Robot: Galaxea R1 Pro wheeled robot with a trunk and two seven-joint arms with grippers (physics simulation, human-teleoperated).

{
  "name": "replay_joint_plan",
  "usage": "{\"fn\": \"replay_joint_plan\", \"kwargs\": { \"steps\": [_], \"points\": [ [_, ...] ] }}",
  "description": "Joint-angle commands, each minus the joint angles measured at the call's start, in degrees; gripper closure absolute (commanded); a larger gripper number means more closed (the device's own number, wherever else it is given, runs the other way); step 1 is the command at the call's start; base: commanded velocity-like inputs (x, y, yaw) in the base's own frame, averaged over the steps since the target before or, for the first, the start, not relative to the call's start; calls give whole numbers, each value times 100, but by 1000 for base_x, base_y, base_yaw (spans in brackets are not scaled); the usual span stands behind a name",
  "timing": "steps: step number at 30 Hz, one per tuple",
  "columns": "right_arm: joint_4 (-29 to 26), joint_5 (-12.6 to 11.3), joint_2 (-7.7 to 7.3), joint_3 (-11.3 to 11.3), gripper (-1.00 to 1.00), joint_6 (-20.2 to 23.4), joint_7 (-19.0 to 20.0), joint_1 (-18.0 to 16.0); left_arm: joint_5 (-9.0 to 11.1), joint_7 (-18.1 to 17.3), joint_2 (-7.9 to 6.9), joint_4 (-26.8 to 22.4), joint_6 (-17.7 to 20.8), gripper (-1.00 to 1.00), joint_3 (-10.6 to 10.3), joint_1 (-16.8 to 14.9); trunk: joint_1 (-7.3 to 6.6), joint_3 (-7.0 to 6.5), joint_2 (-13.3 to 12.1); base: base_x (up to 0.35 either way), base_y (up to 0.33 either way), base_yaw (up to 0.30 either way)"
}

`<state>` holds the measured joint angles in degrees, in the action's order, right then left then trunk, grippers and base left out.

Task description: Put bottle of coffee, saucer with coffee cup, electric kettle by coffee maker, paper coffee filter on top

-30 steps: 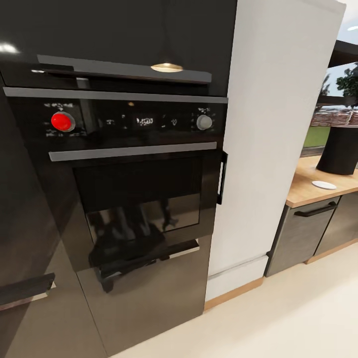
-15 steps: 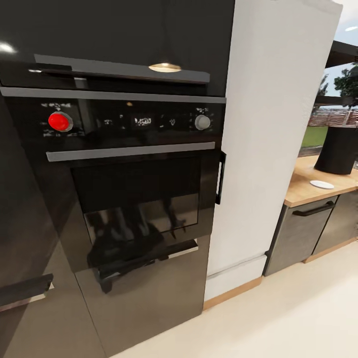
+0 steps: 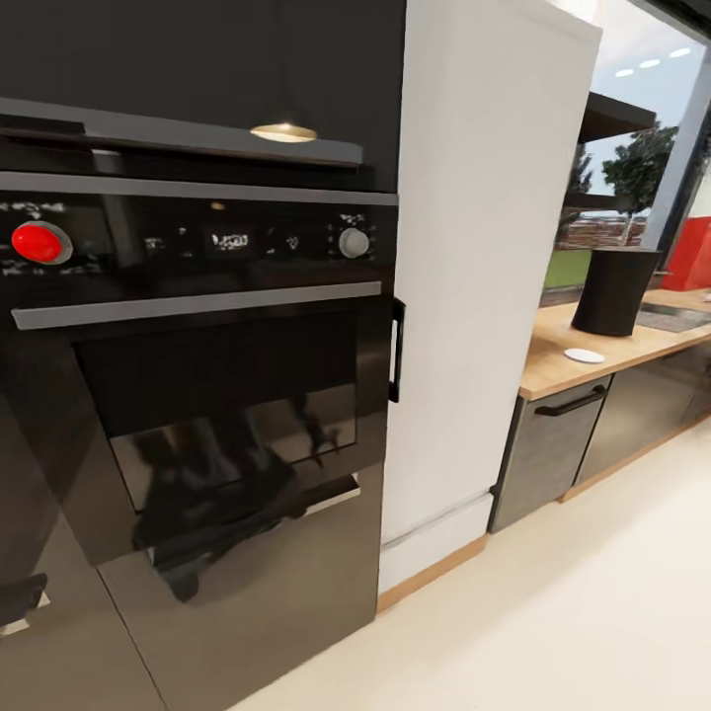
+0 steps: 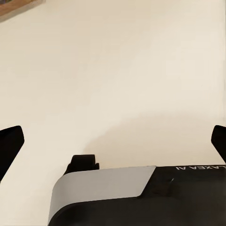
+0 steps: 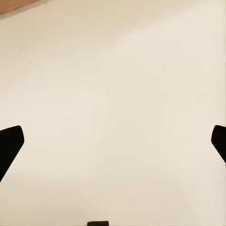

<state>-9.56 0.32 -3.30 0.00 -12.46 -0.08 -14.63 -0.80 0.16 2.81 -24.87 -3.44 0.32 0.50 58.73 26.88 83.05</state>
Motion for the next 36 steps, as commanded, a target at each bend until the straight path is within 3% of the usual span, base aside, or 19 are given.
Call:
{"fn": "replay_joint_plan", "kwargs": {
  "steps": [1,11,36],
  "points": [
    [7,3,-1,0,-100,-19,-1,-4,-8,2,1,-9,-8,-100,3,3,0,5,3,25,-9,-232],
    [7,3,1,-2,-100,-19,-1,-4,-8,2,1,-9,-8,-100,10,3,0,5,3,129,-95,-159],
    [7,3,4,0,-100,-19,-1,-4,-8,8,1,20,-8,-100,12,3,0,-45,3,5,-4,-258]
  ]
}}
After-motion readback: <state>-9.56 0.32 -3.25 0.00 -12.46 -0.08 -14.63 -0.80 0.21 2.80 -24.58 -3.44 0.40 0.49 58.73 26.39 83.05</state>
